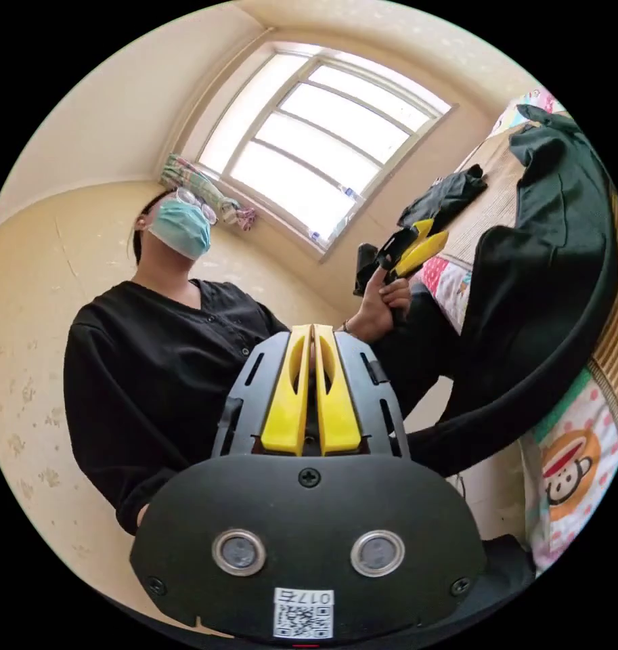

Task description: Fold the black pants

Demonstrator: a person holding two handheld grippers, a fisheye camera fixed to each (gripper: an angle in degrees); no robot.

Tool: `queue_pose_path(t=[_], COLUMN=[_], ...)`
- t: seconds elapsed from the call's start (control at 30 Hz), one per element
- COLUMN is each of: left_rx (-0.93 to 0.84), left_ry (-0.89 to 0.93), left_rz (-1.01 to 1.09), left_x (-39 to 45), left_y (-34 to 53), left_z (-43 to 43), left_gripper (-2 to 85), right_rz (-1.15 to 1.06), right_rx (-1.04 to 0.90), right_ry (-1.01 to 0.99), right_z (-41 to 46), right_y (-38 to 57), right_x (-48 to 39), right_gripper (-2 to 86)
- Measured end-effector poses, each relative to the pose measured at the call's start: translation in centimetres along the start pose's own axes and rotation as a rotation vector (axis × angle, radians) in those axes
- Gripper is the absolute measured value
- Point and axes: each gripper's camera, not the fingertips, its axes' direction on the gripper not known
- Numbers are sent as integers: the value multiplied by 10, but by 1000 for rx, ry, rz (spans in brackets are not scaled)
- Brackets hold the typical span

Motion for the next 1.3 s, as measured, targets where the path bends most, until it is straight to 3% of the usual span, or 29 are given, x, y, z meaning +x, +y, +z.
queue_pose_path(t=[0.07, 0.17, 0.3, 0.53, 0.73, 0.8, 1.0, 1.17, 1.3], left_rx=[-19, -36, -51, -12, -9, -44, -151, -161, -166], left_ry=[11, 6, -6, -65, -112, -161, -316, -355, -342], left_rz=[-20, -20, 0, -9, 19, 59, 107, 117, 120], left_x=[-4, -3, 2, 12, 16, 9, -9, -16, -20], left_y=[4, 9, 16, 17, -29, -40, -29, -27, -26], left_z=[6, 13, 16, 16, 32, 52, 101, 102, 100], left_gripper=[112, 114, 115, 115, 118, 122, 121, 75, 78], right_rz=[153, 279, 292, 289, 262, 230, 171, 94, 224], right_rx=[54, -86, -92, -133, -295, -293, -323, -316, -493], right_ry=[408, 866, 898, 663, 524, 563, 927, 1247, 1291], right_z=[-14, 15, 65, 172, 165, 152, 146, 191, 215], right_y=[-30, -60, -70, -50, -85, -112, -243, -362, -422], right_x=[26, 74, 92, 93, 88, 81, 104, 177, 262], right_gripper=[50, 68, 27, 13, 19, 25, 81, 101, 90])
